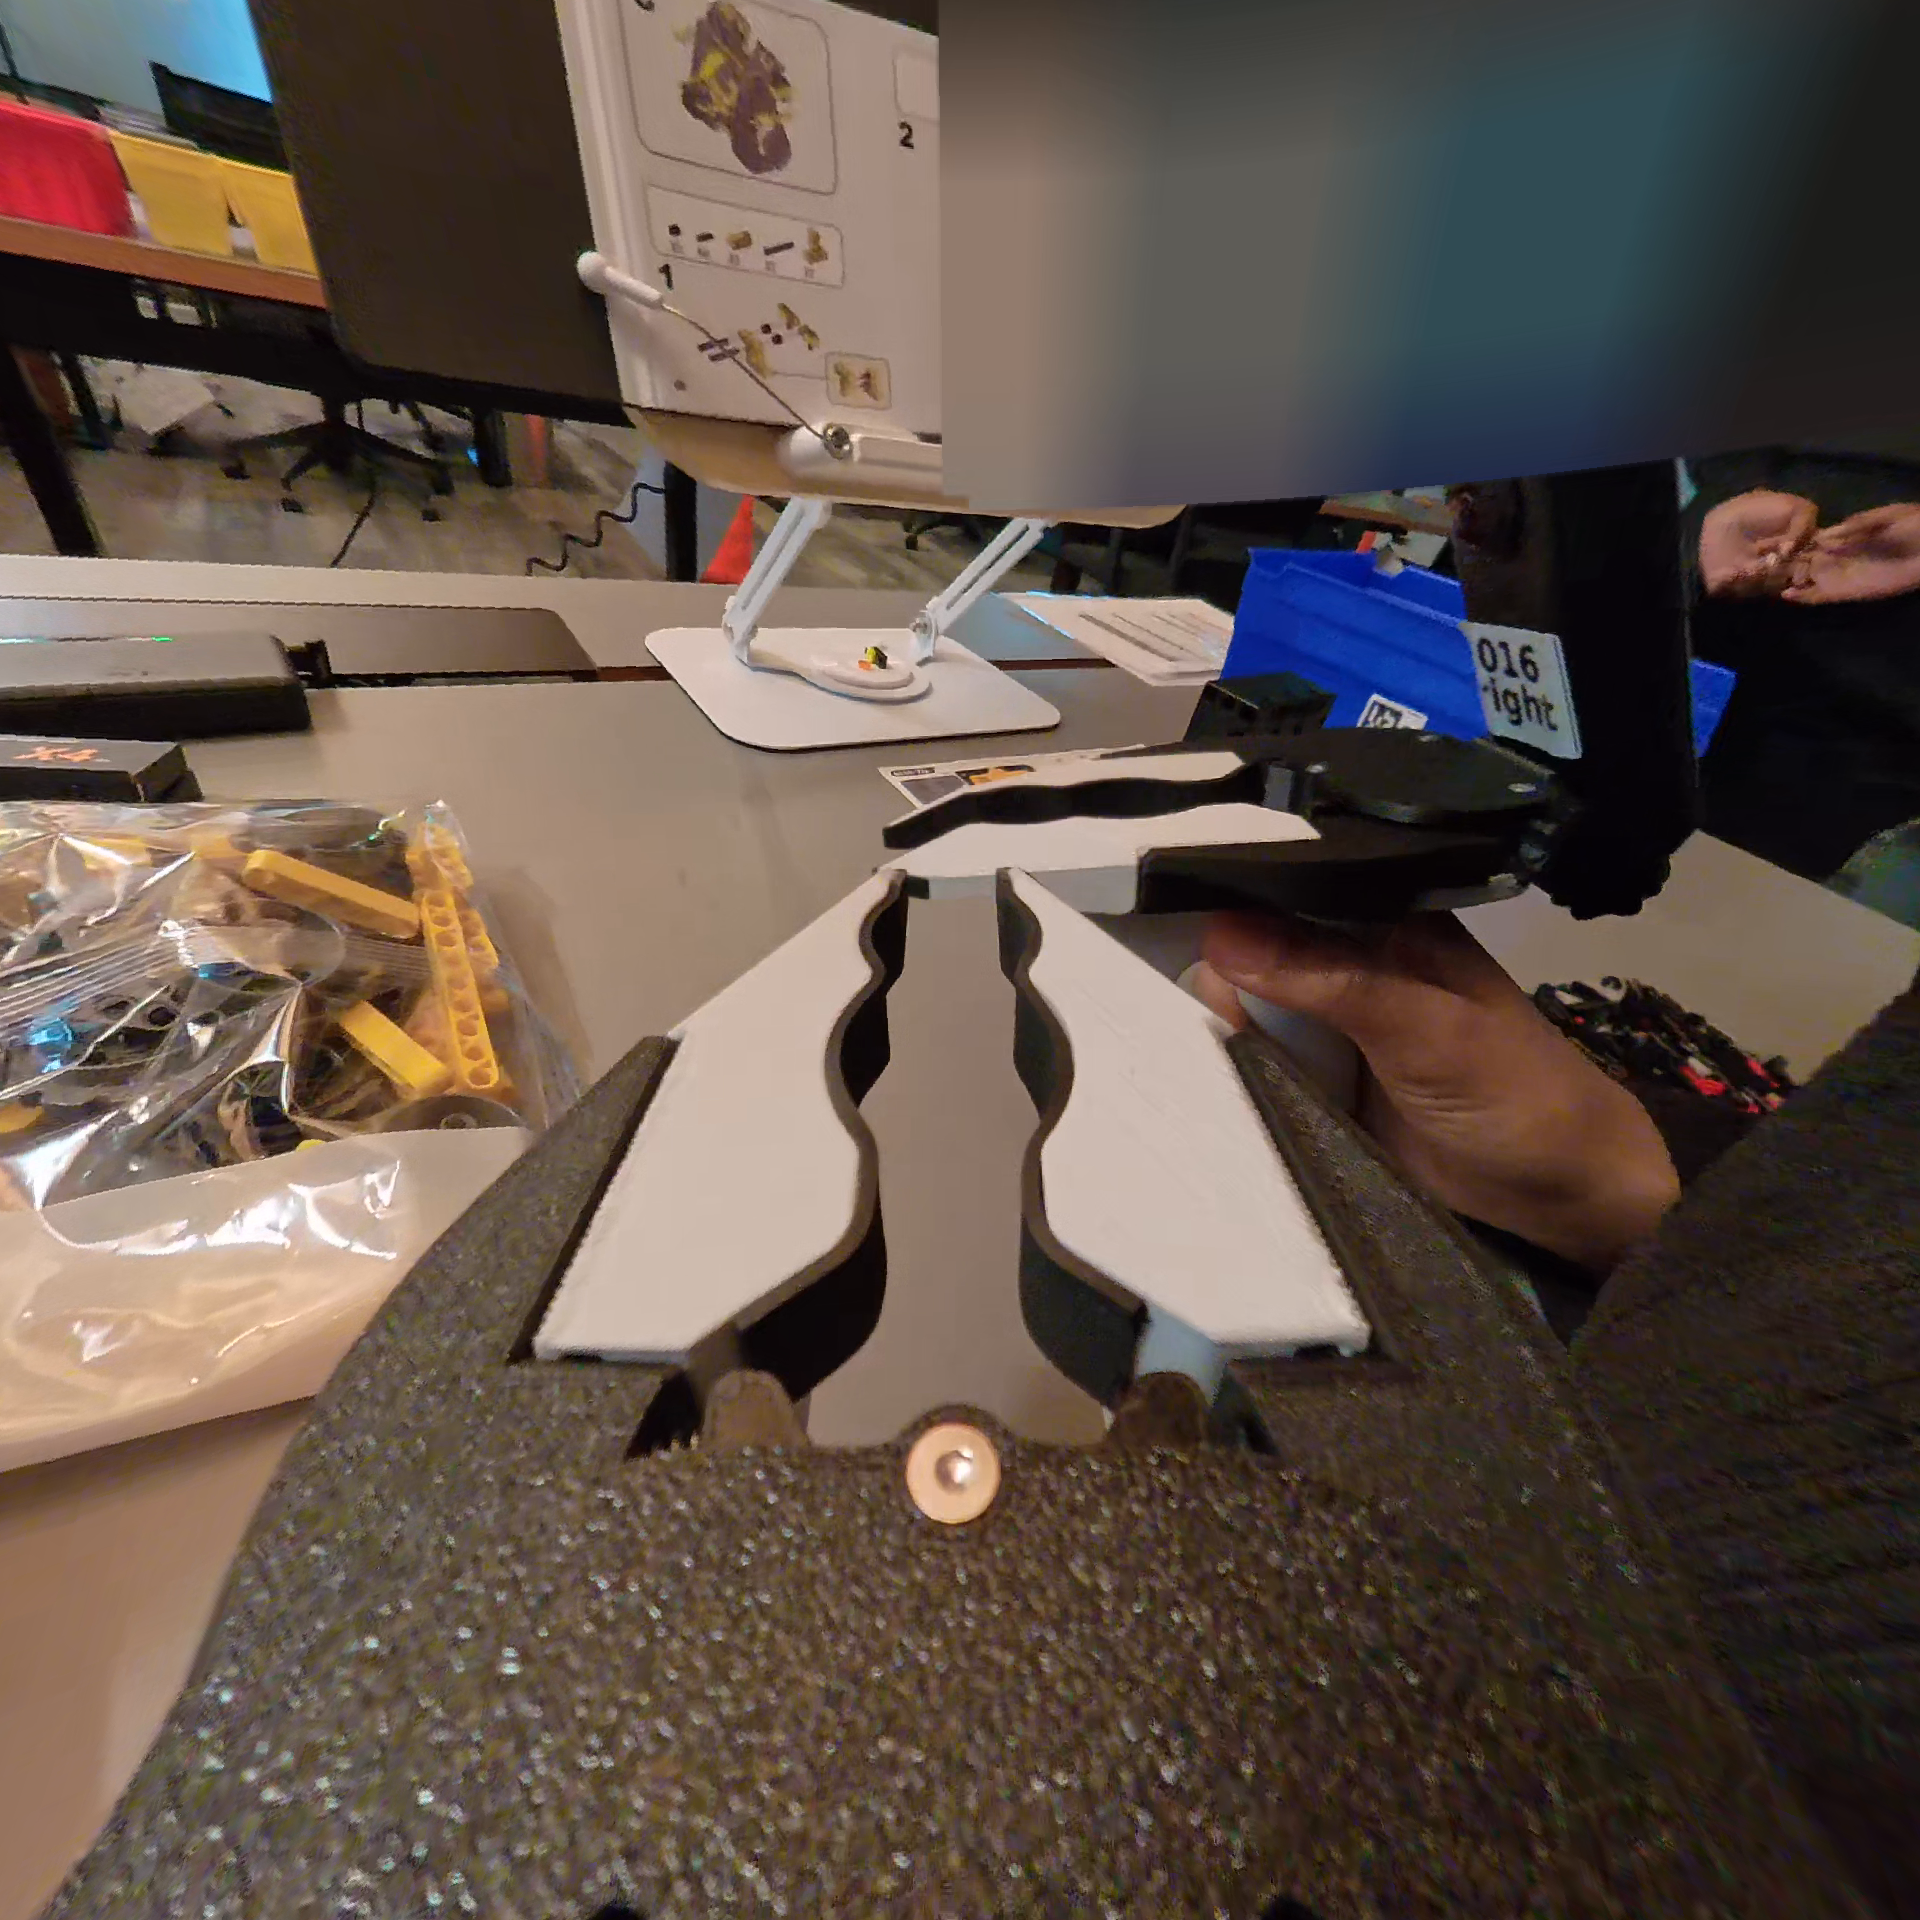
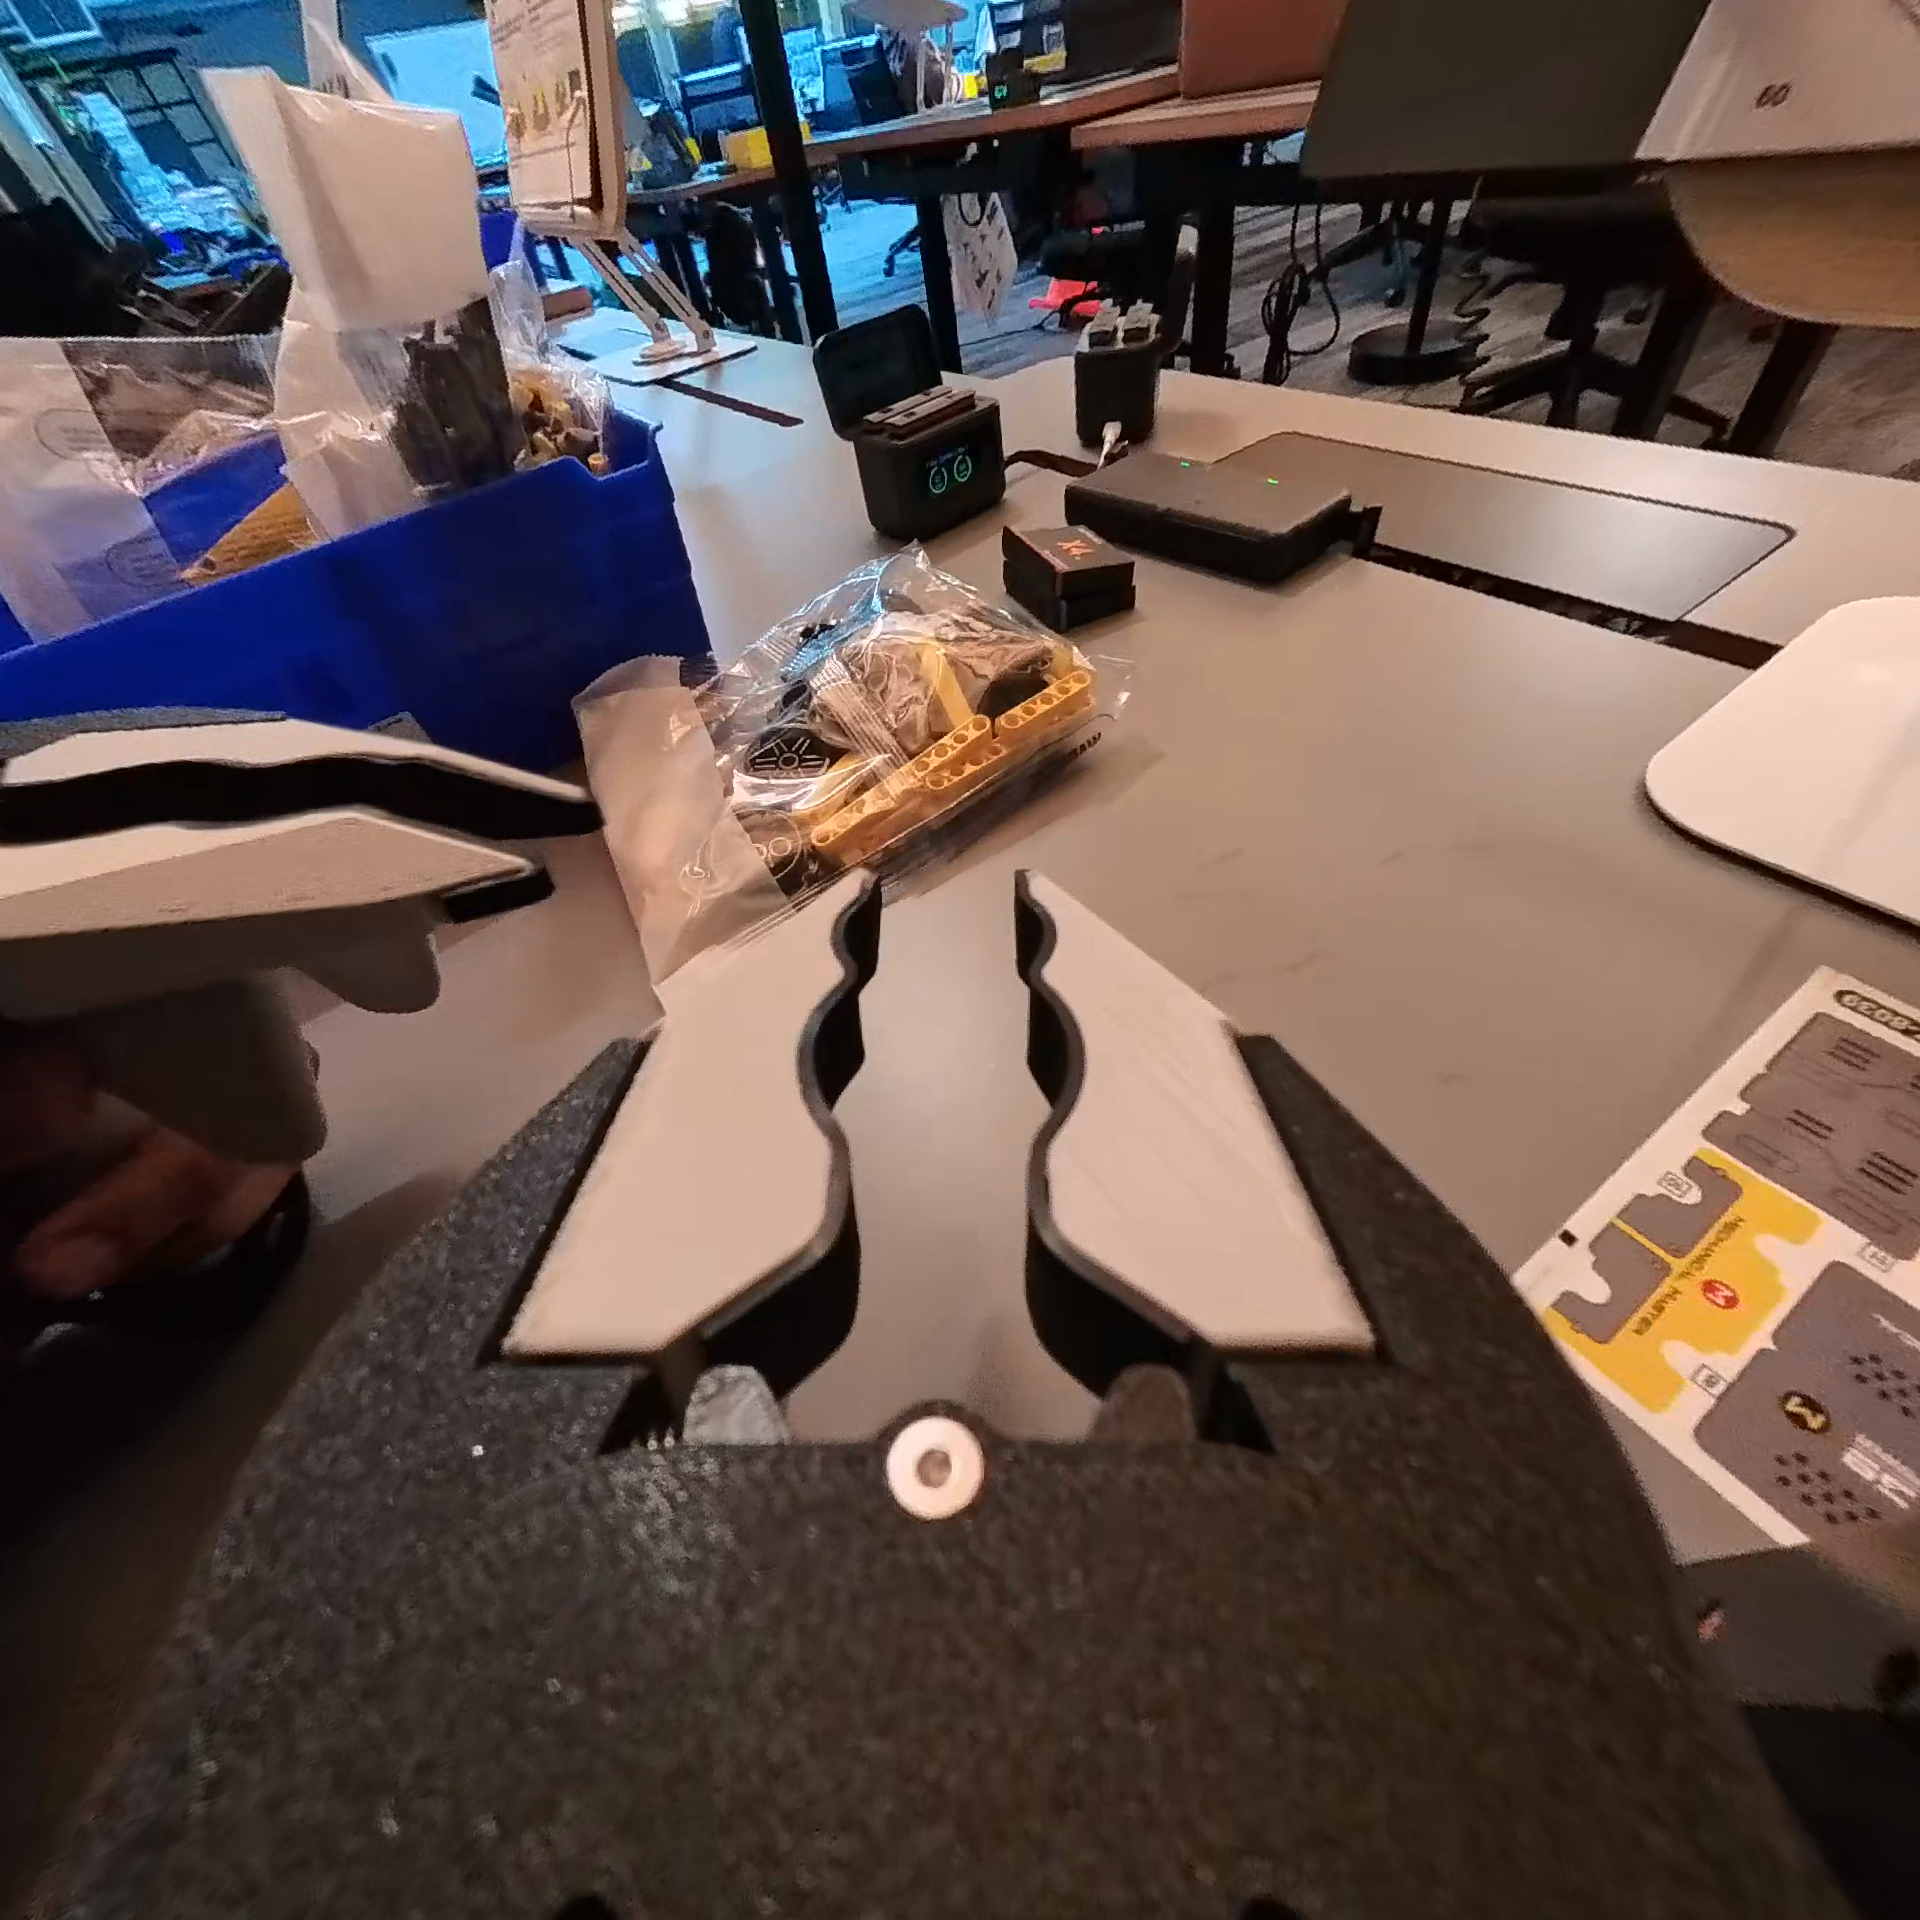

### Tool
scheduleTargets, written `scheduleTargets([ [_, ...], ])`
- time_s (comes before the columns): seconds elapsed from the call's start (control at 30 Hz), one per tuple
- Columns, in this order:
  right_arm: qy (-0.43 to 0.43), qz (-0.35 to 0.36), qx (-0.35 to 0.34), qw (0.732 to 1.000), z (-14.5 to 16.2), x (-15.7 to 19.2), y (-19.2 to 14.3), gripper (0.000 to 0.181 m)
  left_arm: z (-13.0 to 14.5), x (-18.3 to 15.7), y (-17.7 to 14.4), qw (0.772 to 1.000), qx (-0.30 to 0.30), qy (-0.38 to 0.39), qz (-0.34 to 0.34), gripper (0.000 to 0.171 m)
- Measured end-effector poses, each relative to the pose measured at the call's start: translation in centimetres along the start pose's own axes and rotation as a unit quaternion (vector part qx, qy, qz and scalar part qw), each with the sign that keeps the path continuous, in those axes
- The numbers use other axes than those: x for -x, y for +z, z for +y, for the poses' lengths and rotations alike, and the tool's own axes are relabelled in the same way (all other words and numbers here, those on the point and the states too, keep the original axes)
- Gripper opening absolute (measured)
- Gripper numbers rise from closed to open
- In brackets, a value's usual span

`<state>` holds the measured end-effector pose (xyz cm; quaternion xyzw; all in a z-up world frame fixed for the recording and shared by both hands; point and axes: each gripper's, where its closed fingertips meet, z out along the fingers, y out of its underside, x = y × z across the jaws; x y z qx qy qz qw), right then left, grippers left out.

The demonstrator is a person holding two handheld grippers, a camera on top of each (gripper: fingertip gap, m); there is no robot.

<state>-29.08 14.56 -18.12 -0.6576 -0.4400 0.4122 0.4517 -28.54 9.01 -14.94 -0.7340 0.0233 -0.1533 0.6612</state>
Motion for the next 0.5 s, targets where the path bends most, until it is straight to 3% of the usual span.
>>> scheduleTargets([
  [0.5, 0.029, -0.027, 0.017, 0.999, 0.4, 0.15, 0.4, 0.025, -0.04, 0.29, 0.01, 1.0, -0.004, -0.012, 0.001, 0.016],
])
